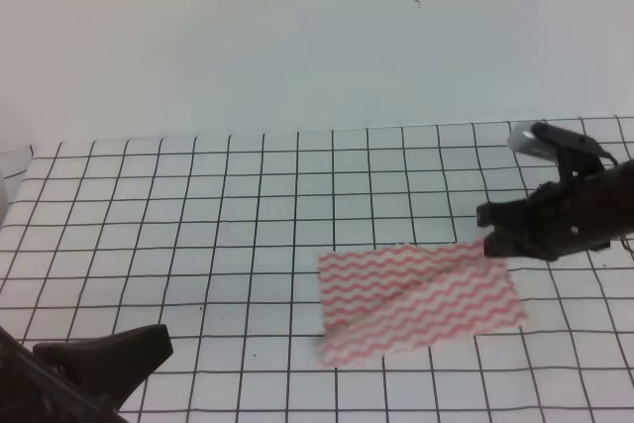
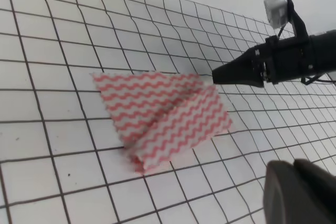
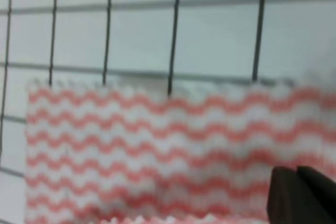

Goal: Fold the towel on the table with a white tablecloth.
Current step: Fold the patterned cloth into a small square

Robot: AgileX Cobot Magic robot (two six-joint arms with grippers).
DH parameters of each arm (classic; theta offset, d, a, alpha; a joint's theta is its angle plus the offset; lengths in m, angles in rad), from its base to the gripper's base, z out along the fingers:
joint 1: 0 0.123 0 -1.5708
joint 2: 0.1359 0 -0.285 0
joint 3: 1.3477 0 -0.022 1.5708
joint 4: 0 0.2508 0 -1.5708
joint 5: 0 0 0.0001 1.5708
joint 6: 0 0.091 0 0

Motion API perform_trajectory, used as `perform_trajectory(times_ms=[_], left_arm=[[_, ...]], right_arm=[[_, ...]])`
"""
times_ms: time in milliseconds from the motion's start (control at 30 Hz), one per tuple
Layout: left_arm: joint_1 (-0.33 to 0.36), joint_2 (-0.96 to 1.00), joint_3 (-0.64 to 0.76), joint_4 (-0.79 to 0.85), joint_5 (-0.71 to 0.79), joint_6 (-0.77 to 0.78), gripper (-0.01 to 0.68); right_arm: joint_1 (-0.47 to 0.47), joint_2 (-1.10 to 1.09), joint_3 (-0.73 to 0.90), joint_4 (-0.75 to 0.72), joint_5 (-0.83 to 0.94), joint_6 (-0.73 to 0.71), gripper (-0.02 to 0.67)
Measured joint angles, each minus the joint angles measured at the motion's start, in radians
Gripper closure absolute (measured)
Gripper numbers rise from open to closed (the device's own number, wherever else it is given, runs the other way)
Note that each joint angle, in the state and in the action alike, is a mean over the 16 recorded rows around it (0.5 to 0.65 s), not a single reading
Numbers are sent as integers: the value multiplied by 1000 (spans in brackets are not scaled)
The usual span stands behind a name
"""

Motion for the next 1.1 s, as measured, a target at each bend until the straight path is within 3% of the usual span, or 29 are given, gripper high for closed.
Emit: perform_trajectory(times_ms=[300, 1100], left_arm=[[0, 0, 0, 16, 1, 1, 674], [0, 0, 0, 44, -1, -1, 675]], right_arm=[[-5, 60, -73, 0, -33, -5, 643], [-47, 101, -87, 7, -72, -79, 646]])
